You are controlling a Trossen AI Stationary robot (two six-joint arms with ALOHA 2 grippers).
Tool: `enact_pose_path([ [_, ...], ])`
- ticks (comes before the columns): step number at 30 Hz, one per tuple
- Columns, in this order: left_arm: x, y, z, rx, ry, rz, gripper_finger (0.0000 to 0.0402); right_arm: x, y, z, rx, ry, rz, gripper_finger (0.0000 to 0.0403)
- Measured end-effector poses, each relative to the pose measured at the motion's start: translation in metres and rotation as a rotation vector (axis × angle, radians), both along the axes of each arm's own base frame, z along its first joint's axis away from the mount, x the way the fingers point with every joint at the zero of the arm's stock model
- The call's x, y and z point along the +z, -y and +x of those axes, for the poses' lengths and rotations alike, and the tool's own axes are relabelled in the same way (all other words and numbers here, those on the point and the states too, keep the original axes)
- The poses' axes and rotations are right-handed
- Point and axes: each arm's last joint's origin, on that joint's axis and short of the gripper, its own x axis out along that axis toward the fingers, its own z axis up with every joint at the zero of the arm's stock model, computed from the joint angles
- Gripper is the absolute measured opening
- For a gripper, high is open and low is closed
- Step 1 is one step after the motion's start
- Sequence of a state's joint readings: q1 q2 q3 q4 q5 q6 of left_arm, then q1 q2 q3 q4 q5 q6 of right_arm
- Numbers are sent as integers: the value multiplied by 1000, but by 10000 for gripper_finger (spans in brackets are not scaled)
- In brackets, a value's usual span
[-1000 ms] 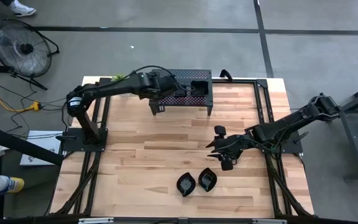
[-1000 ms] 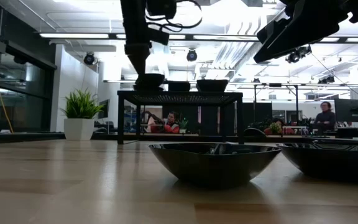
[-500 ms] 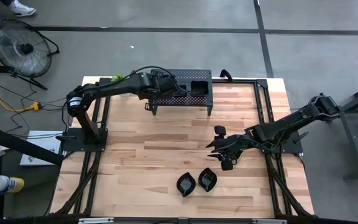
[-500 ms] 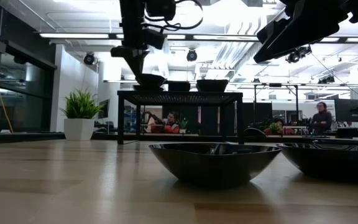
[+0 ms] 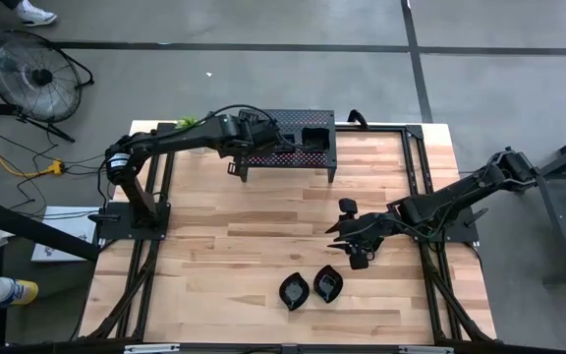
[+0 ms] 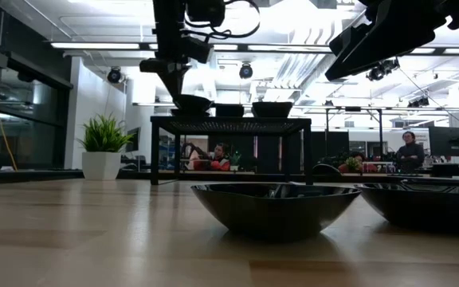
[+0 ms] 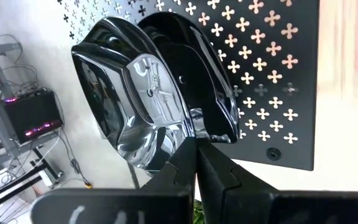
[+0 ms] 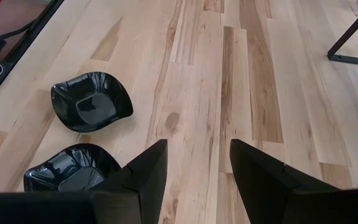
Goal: Pick & Place Mini shaped plates
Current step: Stack the leaf-shaped plate on top of the leaf-shaped plate on the shelf
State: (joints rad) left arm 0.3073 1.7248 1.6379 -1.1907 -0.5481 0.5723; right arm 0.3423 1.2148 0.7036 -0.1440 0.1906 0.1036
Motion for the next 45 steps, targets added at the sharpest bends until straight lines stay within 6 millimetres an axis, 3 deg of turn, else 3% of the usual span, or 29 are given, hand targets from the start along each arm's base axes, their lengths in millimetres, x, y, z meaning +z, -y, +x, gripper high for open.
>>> enact_pose_path([
  [31, -2, 3, 0, -85, -8, -108, 16, 0, 0, 0, -1, 0, 0, 169],
  [45, -1, 2, 0, -73, -21, -72, 131, 0, 0, 0, 0, 0, 0, 169],
])
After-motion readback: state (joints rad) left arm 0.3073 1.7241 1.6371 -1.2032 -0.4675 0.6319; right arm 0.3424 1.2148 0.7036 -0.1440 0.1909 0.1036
